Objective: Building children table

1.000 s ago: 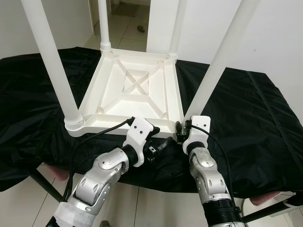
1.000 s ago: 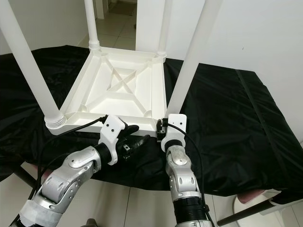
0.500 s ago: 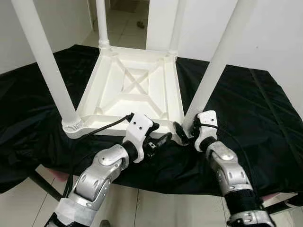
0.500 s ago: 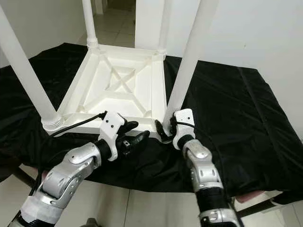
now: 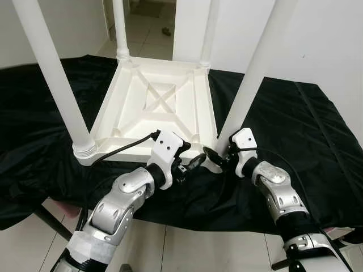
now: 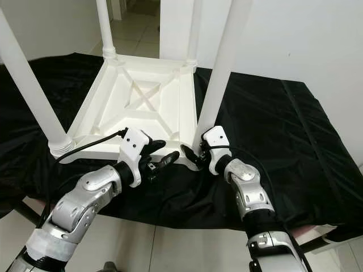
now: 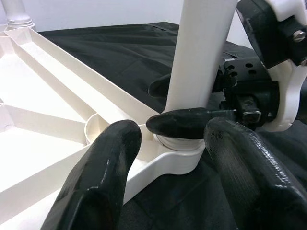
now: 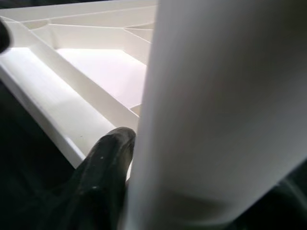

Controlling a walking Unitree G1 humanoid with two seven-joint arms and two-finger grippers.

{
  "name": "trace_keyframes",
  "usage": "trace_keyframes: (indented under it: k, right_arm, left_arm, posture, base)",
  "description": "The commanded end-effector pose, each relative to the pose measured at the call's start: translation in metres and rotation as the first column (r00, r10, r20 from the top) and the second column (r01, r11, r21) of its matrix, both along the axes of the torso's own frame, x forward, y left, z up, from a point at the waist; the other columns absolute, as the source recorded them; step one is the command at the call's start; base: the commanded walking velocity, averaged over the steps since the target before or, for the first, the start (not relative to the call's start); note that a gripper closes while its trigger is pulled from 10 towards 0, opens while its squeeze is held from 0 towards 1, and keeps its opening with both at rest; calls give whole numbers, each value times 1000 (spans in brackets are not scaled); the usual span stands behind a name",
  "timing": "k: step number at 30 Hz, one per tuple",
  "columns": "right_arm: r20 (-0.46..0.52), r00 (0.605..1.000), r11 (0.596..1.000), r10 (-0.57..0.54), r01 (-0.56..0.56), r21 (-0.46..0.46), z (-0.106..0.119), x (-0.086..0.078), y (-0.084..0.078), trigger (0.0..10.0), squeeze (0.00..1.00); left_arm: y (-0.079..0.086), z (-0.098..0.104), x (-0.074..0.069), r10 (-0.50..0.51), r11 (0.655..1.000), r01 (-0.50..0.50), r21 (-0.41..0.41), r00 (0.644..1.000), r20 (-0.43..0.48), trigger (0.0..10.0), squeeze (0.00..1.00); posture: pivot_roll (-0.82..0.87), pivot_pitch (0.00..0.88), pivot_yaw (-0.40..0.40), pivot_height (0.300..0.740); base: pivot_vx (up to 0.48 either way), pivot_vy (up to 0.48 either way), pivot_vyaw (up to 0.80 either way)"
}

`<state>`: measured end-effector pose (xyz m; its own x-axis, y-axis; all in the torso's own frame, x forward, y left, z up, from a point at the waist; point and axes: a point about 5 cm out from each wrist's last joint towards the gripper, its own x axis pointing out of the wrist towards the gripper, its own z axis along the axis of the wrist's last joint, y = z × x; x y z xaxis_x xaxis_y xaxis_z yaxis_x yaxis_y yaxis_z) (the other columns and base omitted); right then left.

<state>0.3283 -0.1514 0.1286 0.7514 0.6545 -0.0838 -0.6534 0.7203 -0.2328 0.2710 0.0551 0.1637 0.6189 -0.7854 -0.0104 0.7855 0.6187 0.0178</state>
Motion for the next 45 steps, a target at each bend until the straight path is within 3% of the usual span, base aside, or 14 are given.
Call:
trace_keyframes:
  k: [1, 7, 15, 18, 22, 23, 24, 26, 27, 28, 29, 30, 31, 45]
  right_arm:
    - [-41, 998, 998, 49, -50, -36, -9, -3, 1, 0, 0]
    - [-63, 997, 998, 48, -50, -29, -15, -6, -3, 0, 0]
    - [-41, 989, 989, -142, 143, 23, -18, -6, -7, 0, 0]
    - [-63, 951, 947, -302, 307, 89, -17, -5, -3, 0, 0]
    - [-63, 951, 947, -302, 307, 89, -17, -5, -3, 0, 0]
    - [-82, 920, 913, -383, 391, 114, -17, -7, 1, 0, 0]
    - [-104, 863, 855, -494, 504, 125, -19, -9, 2, 0, 0]
    - [-104, 863, 855, -494, 504, 125, -19, -9, 2, 0, 0]
    - [-119, 797, 788, -593, 604, 117, -22, -13, 2, 0, 0]
    - [-119, 797, 788, -593, 604, 117, -22, -13, 2, 0, 0]
    - [-141, 723, 714, -677, 691, 114, -25, -18, 4, 0, 0]
    - [-141, 723, 714, -677, 691, 114, -25, -18, 4, 0, 0]
    - [-159, 692, 684, -704, 721, 113, -27, -21, 8, 0, 0]
    - [-179, 675, 664, -716, 737, 123, -24, -25, 13, 0, 0]
  left_arm:
    - [-1, -1, 0, -27, 1000, 27, 3, 1000, 0, 10000, 0]
    - [-1, -1, -1, -29, 1000, 29, 1, 1000, -1, 10000, 0]
    - [-2, -2, -3, -33, 999, 33, -1, 999, -10, 10000, 0]
    - [-3, -3, -4, -35, 999, 35, -3, 999, -14, 10000, 0]
    - [-3, -3, -4, -35, 999, 35, -3, 999, -14, 10000, 0]
    - [-4, -4, -5, -37, 999, 37, -3, 999, -16, 10000, 0]
    - [-4, -4, -6, -38, 999, 38, -2, 999, -18, 10000, 0]
    - [-4, -4, -6, -38, 999, 38, -2, 999, -18, 10000, 0]
    - [-4, -5, -7, -40, 999, 40, -2, 999, -21, 10000, 0]
    - [-4, -5, -7, -40, 999, 40, -2, 999, -21, 10000, 0]
    - [-5, -5, -8, -42, 999, 42, -3, 999, -23, 10000, 0]
    - [-5, -5, -8, -42, 999, 42, -3, 999, -23, 10000, 0]
    - [-5, -6, -8, -43, 999, 43, -4, 999, -24, 10000, 0]
    - [-5, -6, -11, -51, 999, 51, -4, 998, -25, 10000, 0]
  posture:
    - [55, 0, -35, 740]
    - [53, 0, -36, 740]
    - [50, 0, -42, 740]
    - [51, 0, -45, 740]
    - [51, 0, -45, 740]
    - [53, 0, -50, 740]
    - [53, 0, -54, 740]
    - [53, 0, -54, 740]
    - [54, 0, -58, 740]
    - [54, 0, -58, 740]
    - [55, 0, -62, 740]
    - [55, 0, -62, 740]
    - [55, 0, -63, 740]
    - [52, 0, -61, 740]
  base:
    - [0, 0, 0]
    - [0, 0, 0]
    - [0, 0, 0]
    - [0, 0, 0]
    - [0, 0, 0]
    - [0, 0, 0]
    - [0, 0, 0]
    - [0, 0, 0]
    - [0, 0, 0]
    - [0, 0, 0]
    - [0, 0, 0]
    - [0, 0, 0]
    - [0, 0, 0]
    - [0, 0, 0]
